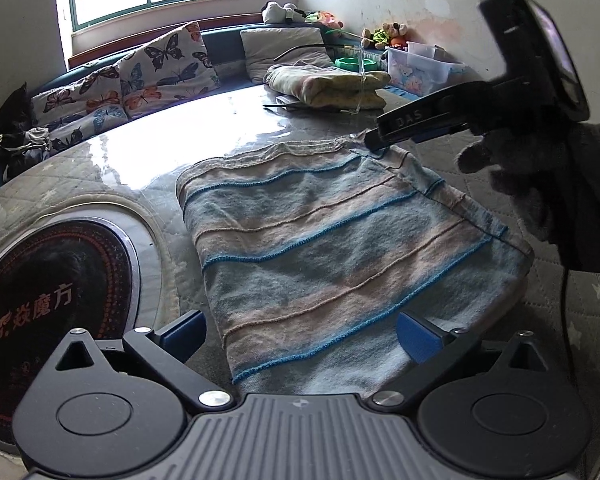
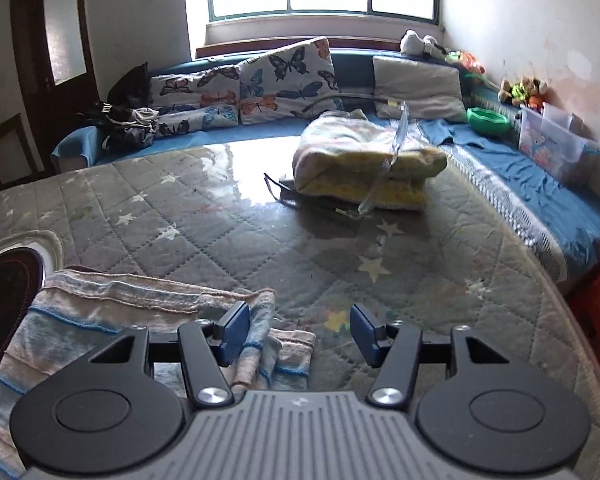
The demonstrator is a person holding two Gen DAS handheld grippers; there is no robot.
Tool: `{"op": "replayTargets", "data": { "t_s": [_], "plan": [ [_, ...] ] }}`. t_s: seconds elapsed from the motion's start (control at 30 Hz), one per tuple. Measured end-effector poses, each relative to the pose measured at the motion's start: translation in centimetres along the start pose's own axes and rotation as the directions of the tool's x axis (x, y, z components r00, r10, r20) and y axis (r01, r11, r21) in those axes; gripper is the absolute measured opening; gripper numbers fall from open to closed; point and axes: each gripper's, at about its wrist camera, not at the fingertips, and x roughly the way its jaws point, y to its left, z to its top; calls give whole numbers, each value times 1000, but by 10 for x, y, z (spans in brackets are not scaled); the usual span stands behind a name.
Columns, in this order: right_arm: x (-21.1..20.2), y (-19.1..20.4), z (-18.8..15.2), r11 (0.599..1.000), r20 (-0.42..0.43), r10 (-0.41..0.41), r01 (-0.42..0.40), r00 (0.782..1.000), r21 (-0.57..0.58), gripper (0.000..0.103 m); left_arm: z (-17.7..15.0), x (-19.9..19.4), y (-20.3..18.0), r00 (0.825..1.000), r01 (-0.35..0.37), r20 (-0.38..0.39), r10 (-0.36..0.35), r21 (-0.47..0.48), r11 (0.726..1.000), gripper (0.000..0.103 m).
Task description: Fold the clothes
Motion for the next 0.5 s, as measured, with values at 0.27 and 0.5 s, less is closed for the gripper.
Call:
{"op": "replayTargets", "data": {
  "t_s": [0.27,0.5],
  "plan": [
    [-49,8,-19,1000,55,1,-1,999,-11,59,-7,-11,3,1000,-9,15,9,-8,1000,103],
    [-92,20,-46,1000,100,-1,1,995,3,66,-18,-26,5,999,-18,29,19,-15,1000,103]
  ]
}}
